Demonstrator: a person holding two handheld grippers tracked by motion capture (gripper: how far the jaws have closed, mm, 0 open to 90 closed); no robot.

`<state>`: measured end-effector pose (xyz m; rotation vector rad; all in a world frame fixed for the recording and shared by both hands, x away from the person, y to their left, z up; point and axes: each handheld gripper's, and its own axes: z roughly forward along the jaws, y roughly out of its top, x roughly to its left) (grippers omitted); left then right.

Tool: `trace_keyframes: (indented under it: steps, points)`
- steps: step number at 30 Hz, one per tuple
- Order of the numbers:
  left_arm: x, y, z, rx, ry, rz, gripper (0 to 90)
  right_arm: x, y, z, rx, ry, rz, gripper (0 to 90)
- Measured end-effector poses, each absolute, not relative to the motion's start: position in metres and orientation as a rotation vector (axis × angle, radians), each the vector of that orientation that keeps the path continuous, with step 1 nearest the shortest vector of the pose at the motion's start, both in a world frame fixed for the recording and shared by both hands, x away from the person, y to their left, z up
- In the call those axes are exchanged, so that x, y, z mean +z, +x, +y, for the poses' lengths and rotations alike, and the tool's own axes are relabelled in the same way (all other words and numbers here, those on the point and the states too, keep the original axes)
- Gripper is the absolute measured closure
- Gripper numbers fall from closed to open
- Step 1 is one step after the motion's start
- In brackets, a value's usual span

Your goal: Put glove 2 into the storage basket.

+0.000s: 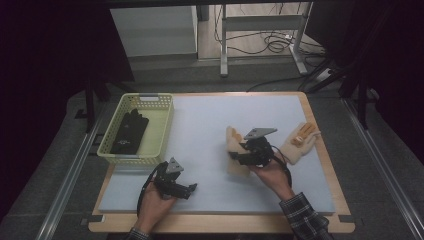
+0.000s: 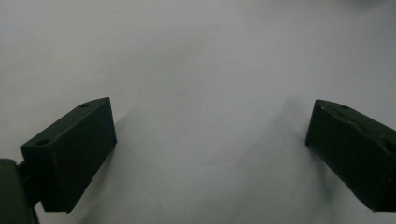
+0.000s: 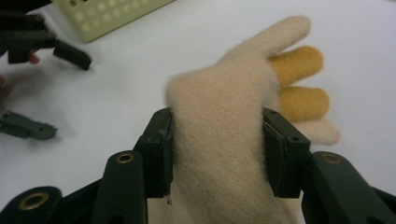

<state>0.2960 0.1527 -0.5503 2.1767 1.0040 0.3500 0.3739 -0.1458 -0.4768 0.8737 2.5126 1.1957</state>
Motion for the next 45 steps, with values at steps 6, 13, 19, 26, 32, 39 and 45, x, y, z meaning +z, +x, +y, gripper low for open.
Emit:
trace_keyframes:
  steps: [6, 13, 19, 26, 32, 39, 45]
  points:
    - [-0.550, 0.296, 0.153, 0.350, 2.176, 1.004, 1.7, -0.513, 0.371, -0.121, 1.134, 0.878, 2.560, 42.2]
    - [-0.550, 0.296, 0.153, 0.350, 2.177, 1.004, 1.7, -0.510, 0.369, -0.122, 1.144, 0.813, 2.556, 31.3]
    - [-0.550, 0.296, 0.153, 0.349, 2.177, 1.004, 1.8, -0.498, 0.369, -0.139, 1.165, 0.846, 2.530, 37.5]
    - [-0.550, 0.296, 0.153, 0.350, 2.177, 1.004, 1.7, -0.510, 0.358, -0.169, 1.086, 0.854, 2.553, 69.6]
    - [-0.550, 0.296, 0.153, 0.350, 2.177, 1.004, 1.7, -0.516, 0.359, -0.190, 1.087, 0.927, 2.522, 68.4]
    - [-0.550, 0.296, 0.153, 0.349, 2.177, 1.004, 1.7, -0.517, 0.366, -0.205, 1.120, 0.997, 2.486, 67.5]
    - [-0.550, 0.296, 0.153, 0.349, 2.177, 1.004, 1.7, -0.516, 0.385, -0.194, 1.166, 1.020, 2.474, 70.0]
